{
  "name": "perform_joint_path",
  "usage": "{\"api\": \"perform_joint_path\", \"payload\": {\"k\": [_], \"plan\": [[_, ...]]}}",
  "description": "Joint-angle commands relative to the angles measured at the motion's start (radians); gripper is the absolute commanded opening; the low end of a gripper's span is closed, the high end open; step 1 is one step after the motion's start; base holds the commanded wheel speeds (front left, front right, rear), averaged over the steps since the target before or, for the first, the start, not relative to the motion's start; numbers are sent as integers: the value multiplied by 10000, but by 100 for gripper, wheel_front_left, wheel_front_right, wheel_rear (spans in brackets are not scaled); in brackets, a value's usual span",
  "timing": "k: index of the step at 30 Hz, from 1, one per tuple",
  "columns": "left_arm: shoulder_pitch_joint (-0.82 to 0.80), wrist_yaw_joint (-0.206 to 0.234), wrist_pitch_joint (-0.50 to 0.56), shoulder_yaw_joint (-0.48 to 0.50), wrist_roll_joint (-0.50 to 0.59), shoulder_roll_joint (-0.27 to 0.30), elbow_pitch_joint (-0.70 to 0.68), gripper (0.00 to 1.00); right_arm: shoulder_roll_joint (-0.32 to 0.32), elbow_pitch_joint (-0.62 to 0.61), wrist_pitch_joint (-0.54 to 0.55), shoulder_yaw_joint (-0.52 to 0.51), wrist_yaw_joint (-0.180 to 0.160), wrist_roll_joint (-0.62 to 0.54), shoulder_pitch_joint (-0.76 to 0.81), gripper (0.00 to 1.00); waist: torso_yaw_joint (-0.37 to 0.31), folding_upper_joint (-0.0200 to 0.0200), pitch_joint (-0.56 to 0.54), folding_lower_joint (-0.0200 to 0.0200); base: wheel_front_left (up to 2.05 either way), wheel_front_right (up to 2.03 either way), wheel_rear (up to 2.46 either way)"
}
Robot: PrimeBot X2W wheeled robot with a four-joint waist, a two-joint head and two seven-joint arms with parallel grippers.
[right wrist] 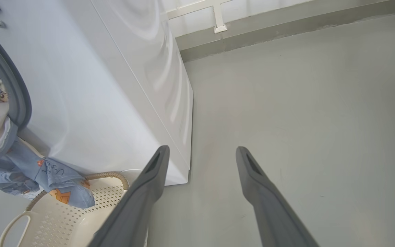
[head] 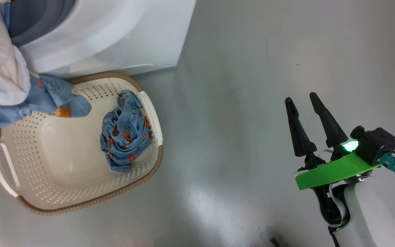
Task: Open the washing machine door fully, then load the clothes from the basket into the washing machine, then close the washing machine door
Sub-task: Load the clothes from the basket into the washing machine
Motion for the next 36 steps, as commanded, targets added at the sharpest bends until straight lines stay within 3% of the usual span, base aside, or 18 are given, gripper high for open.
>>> {"api": "perform_joint_path", "payload": {"k": [1,14,22,36], "plan": [[-276,-19,-39,-154,-271,464,-7,100,5,-186,-120,208,16,-121,154,100,90,-1,-32,0,0,0,0],[309,-22,-119,-1043,-1556,469,-468,100,-207,-177,-120,174,16,-145,101,100,473,-1,-240,0,0,0,0],[1762,-22,-122,23,-1647,216,-2220,100,-355,-169,-120,101,16,-163,137,100,747,-1,-454,0,0,0,0],[4810,-22,-123,1500,-190,-841,-4869,100,-651,-155,-120,-33,16,-149,300,100,1265,-1,-906,0,0,0,0]]}}
